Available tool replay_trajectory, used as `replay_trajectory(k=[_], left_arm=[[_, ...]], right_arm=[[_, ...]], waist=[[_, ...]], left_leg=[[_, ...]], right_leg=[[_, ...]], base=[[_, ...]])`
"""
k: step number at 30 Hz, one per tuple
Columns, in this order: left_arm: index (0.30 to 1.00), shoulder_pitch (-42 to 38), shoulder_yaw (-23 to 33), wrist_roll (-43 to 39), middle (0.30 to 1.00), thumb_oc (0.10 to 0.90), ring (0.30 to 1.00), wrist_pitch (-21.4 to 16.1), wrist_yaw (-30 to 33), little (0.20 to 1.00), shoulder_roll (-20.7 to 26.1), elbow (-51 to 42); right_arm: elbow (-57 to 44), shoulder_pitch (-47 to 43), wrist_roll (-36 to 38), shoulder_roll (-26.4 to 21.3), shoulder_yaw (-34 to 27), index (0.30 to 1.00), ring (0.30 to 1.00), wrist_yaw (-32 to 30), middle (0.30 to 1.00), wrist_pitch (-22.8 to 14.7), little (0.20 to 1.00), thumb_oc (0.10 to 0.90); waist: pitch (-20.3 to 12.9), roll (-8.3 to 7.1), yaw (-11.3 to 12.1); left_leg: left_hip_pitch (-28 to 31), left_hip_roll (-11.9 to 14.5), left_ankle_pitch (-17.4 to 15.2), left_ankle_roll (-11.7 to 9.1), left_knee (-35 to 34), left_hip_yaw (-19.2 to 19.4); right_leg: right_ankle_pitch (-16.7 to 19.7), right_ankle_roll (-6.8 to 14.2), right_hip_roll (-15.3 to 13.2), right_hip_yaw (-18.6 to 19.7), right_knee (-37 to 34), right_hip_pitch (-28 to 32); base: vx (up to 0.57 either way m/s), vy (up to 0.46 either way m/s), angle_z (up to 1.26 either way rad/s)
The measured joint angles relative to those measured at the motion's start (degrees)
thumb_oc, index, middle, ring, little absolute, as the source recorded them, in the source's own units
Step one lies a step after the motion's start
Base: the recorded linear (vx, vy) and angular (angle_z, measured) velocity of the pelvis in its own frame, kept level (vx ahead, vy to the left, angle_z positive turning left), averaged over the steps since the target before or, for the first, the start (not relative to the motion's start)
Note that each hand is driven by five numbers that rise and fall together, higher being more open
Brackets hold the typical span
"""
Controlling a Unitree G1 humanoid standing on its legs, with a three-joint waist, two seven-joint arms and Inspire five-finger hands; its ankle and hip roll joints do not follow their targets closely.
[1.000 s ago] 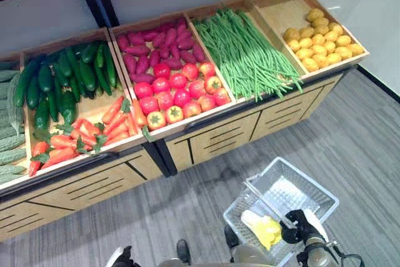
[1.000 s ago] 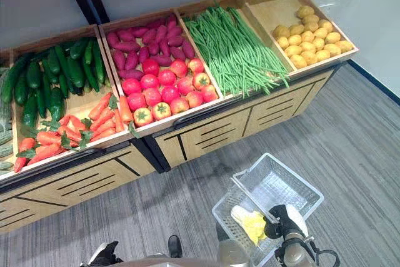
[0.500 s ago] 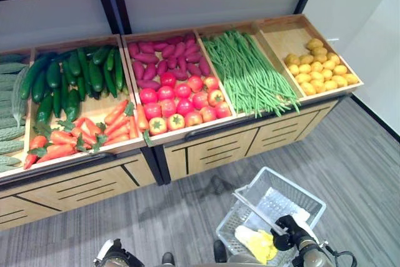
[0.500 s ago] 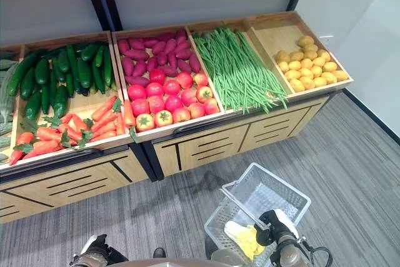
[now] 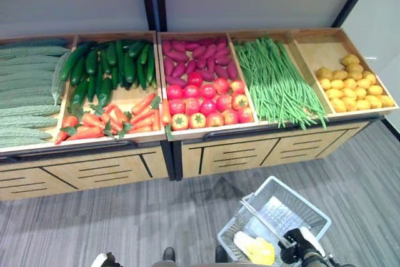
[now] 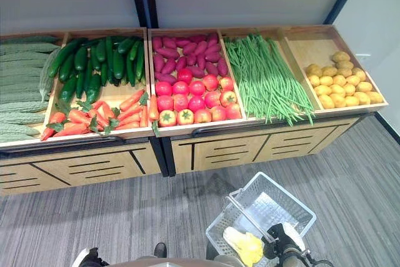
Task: Get the vegetables into the basket
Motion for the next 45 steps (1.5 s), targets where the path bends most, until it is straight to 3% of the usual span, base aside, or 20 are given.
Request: replay_trajectory(k=[6,11,16,20,26,30,33,38,41,44,45], left_arm=[[1.0,-1.0,5.8,-4.9,1.0,0.9,1.0,-2.6,2.7,1.0,0.7,-0.1],[1.0,-1.9,14.4,-15.8,1.0,0.9,1.0,-3.9,7.2,1.0,0.3,-0.4],[1.0,-3.1,23.9,-25.1,1.0,0.9,1.0,-6.3,14.3,1.0,0.9,-6.3],[1.0,-3.8,28.2,-27.9,1.0,0.9,1.0,-8.1,19.8,1.0,2.2,-11.7],[1.0,-4.2,29.2,-25.2,1.0,0.9,1.0,-9.1,28.9,1.0,6.5,-28.3],[1.0,-6.4,29.2,-20.6,1.0,0.9,1.0,-9.8,33.0,1.0,8.3,-34.2],[1.0,-6.6,27.7,-18.4,1.0,0.9,1.0,-9.3,33.1,1.0,8.3,-34.6],[1.0,-6.0,23.4,-11.1,1.0,0.9,1.0,-7.8,32.6,1.0,8.9,-43.7],[1.0,-5.9,17.8,-5.2,1.0,0.9,1.0,-7.4,28.7,1.0,14.1,-43.7],[1.0,-5.9,17.2,-0.6,1.0,0.9,1.0,-7.0,26.8,1.0,16.1,-43.6],[1.0,-5.9,15.6,1.8,1.0,0.9,1.0,-6.3,25.2,1.0,19.2,-42.4]], right_arm=[[1.9,-0.7,0.0,1.2,-0.1,0.3,0.3,-1.7,0.3,-1.0,0.3,0.4],[2.5,-0.1,0.0,1.9,0.0,0.3,0.3,-2.6,0.3,-1.3,0.3,0.4],[2.2,-0.2,-0.7,1.9,0.0,0.3,0.3,-3.2,0.3,-1.4,0.3,0.4],[1.4,-0.2,-2.0,1.8,0.0,0.3,0.3,-3.8,0.3,-1.6,0.3,0.4],[0.5,0.4,-2.7,1.5,0.0,0.3,0.3,-4.2,0.3,-2.2,0.3,0.4],[-0.1,0.6,-2.9,1.4,0.0,0.3,0.3,-4.4,0.3,-2.4,0.3,0.4],[-0.3,0.4,-3.0,1.4,-0.1,0.3,0.3,-4.4,0.3,-2.5,0.3,0.4],[-0.8,0.4,-4.0,1.3,-0.2,0.3,0.3,-4.4,0.3,-2.7,0.3,0.4],[-2.4,0.0,-4.0,0.7,-0.2,0.3,0.3,-4.2,0.3,-2.9,0.3,0.4],[-2.6,-0.7,-4.0,0.5,-0.2,0.3,0.3,-4.1,0.3,-3.3,0.3,0.4],[-2.9,-0.7,-4.0,0.1,-0.2,0.3,0.3,-4.0,0.3,-3.6,0.3,0.4]], waist=[[0.0,0.02,0.1],[0.1,0.0,0.0],[0.2,0.07,-0.5],[0.8,-0.06,-1.0],[1.6,-0.34,-1.5],[1.7,-0.34,-1.6],[2.3,-0.71,-2.0],[2.8,-1.17,-1.7],[2.8,-1.13,-2.3],[2.9,-1.04,-2.9],[3.0,-0.83,-3.0]], left_leg=[[-0.3,0.1,0.1,0.0,0.0,-0.9],[0.1,0.0,0.5,-0.5,0.0,-0.2],[0.5,0.2,0.3,-0.5,0.0,1.4],[1.0,0.3,0.2,-0.6,0.0,2.6],[1.2,0.5,0.1,-0.7,0.0,3.1],[1.6,0.5,0.1,-0.7,0.0,3.4],[2.1,0.5,0.1,-0.7,0.0,3.5],[2.3,0.5,0.0,-0.8,-0.1,3.5],[2.3,0.5,0.0,-0.8,-0.1,3.6],[2.5,0.5,0.0,-0.7,-0.1,3.8],[2.5,0.5,0.0,-0.7,-0.1,3.9]], right_leg=[[-0.4,-0.1,0.1,-0.8,0.0,0.0],[-0.4,-0.1,0.0,-0.2,0.0,-0.1],[-0.4,0.0,0.1,1.3,0.0,-0.4],[-0.3,0.4,0.3,2.3,0.0,-0.5],[0.1,0.0,0.4,2.8,-0.1,-0.5],[0.2,0.0,0.4,3.0,-0.1,-0.3],[0.1,0.0,0.5,3.1,-0.1,0.2],[0.2,0.0,0.5,3.1,-0.2,0.4],[0.2,0.0,0.5,3.2,-0.1,0.4],[0.2,0.0,0.5,3.4,-0.1,0.4],[0.3,0.1,0.5,3.6,-0.1,0.3]], base=[[0.04,-0.012,0.08],[0.04,0.012,-0.07],[0.05,0.016,-0.15],[0.02,-0.003,-0.16],[0.01,-0.007,-0.04],[0.0,0.001,-0.02],[0.0,0.002,-0.01],[0.0,0.0,0.0],[0.0,0.0,0.0],[-0.01,0.025,-0.03],[-0.01,0.051,-0.06]])
